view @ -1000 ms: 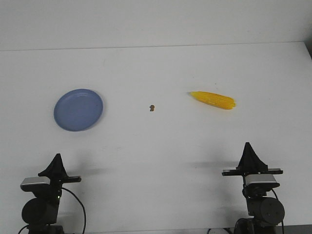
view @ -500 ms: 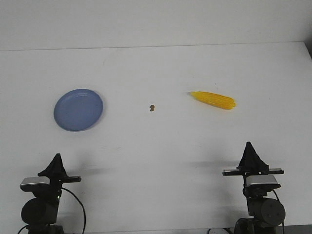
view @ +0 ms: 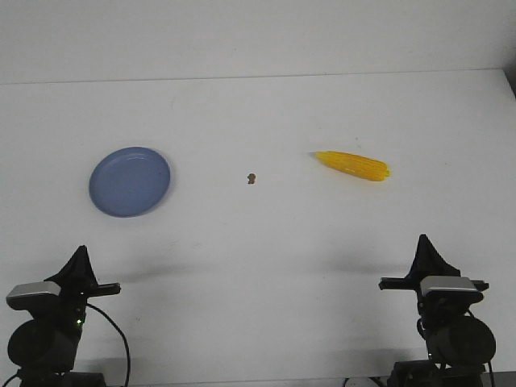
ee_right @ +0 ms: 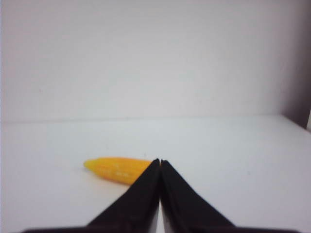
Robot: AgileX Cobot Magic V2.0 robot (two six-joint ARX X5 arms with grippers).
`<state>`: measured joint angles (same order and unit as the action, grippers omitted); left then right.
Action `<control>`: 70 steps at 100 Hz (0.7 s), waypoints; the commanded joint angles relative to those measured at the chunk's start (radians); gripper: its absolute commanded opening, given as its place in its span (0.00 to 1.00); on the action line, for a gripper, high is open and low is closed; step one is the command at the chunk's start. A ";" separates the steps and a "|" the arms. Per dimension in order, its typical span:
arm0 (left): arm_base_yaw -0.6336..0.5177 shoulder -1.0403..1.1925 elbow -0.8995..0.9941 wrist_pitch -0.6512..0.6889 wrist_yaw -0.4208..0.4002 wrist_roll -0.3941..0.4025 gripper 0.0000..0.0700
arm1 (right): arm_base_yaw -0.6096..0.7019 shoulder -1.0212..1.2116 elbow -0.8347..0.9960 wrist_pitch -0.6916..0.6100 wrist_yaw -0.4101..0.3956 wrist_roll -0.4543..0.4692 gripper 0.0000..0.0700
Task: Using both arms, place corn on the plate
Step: 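Raise both grippers and open them above the table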
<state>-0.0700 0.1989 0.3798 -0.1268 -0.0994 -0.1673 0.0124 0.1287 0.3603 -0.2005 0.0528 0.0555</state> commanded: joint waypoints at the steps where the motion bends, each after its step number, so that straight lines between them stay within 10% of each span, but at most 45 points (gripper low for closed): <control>1: 0.001 0.056 0.073 -0.037 0.003 -0.001 0.02 | 0.000 0.045 0.065 -0.035 0.000 0.000 0.01; 70: 0.001 0.604 0.544 -0.535 0.003 0.030 0.02 | 0.000 0.609 0.563 -0.534 -0.004 0.001 0.01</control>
<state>-0.0700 0.7826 0.9001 -0.6518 -0.0990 -0.1452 0.0124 0.7158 0.9066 -0.7315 0.0521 0.0555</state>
